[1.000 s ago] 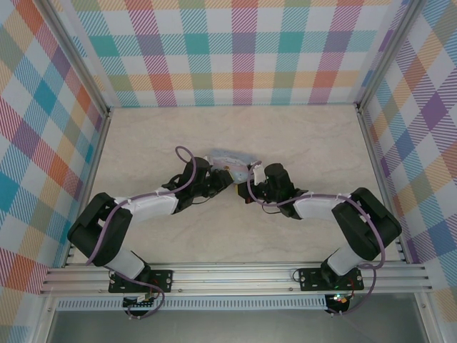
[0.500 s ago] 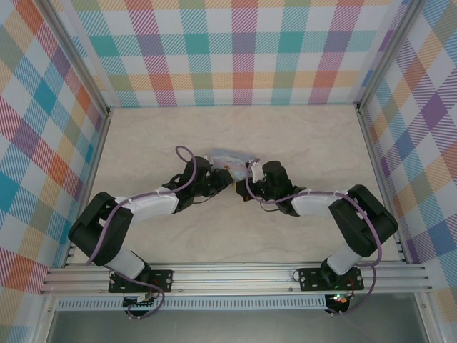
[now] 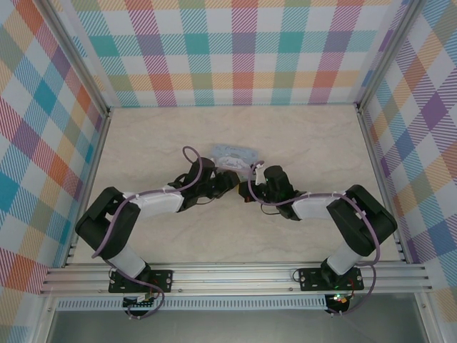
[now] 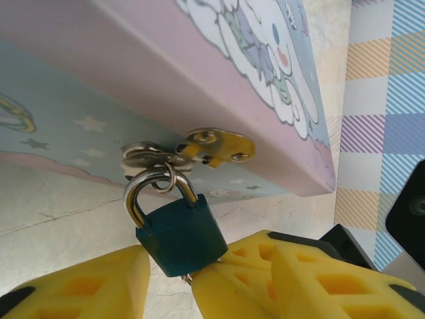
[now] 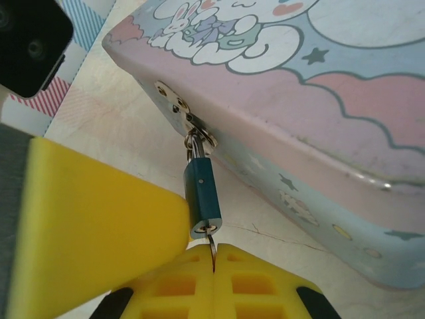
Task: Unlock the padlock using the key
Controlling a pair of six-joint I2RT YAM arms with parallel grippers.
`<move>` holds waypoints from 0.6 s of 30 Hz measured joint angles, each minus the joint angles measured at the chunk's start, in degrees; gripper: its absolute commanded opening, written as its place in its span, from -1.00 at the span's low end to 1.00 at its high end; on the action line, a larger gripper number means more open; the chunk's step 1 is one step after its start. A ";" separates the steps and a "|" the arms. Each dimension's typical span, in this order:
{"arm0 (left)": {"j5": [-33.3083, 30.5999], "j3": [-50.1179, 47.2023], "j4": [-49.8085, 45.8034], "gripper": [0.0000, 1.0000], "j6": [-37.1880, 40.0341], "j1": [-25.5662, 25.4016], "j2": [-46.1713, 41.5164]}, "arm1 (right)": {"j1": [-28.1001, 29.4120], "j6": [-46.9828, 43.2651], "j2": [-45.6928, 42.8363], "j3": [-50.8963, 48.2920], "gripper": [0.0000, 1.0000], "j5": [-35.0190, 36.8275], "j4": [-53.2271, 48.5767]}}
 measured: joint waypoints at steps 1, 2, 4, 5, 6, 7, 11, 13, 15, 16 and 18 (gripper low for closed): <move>-0.13 -0.17 0.02 0.20 -0.04 0.00 -0.42 | 0.00 0.37 0.02 0.00 -1.00 0.11 -0.04; -0.42 -0.50 -0.07 0.25 -0.07 0.02 -1.16 | 0.00 1.03 0.04 0.00 -1.00 0.22 -0.24; -0.90 -1.25 -0.52 0.33 -0.07 0.09 -3.23 | 0.00 2.05 0.15 0.00 -1.00 0.31 -0.46; -1.05 -1.57 -0.87 0.35 -0.09 0.15 -4.39 | 0.00 2.73 0.28 0.00 -1.00 0.28 -0.46; -1.18 -1.88 -1.33 0.36 -0.04 0.28 -5.57 | 0.00 3.30 0.52 0.00 -1.00 0.26 -0.44; -1.33 -2.27 -1.55 0.37 -0.07 0.48 -6.60 | 0.00 4.04 0.85 -0.07 -1.00 0.24 -0.39; -2.08 -5.16 -1.62 0.29 -0.31 1.73 -10.36 | 0.00 7.67 2.03 -1.55 -1.00 -0.37 0.09; -2.51 -7.02 -1.46 0.23 -0.96 2.40 -11.74 | 0.33 9.55 2.32 -1.92 -1.00 -0.81 0.15; -2.56 -8.79 -1.44 0.17 -1.84 2.82 -12.59 | 0.72 11.17 2.36 -1.92 -1.00 -1.03 0.46; -2.56 -9.64 -1.27 0.14 -2.34 2.84 -12.72 | 1.07 11.85 2.36 -1.92 -1.00 -1.01 0.48; -2.49 -11.23 -0.55 0.11 -3.58 2.95 -12.76 | 1.86 13.22 2.38 -1.92 -1.00 -0.98 0.24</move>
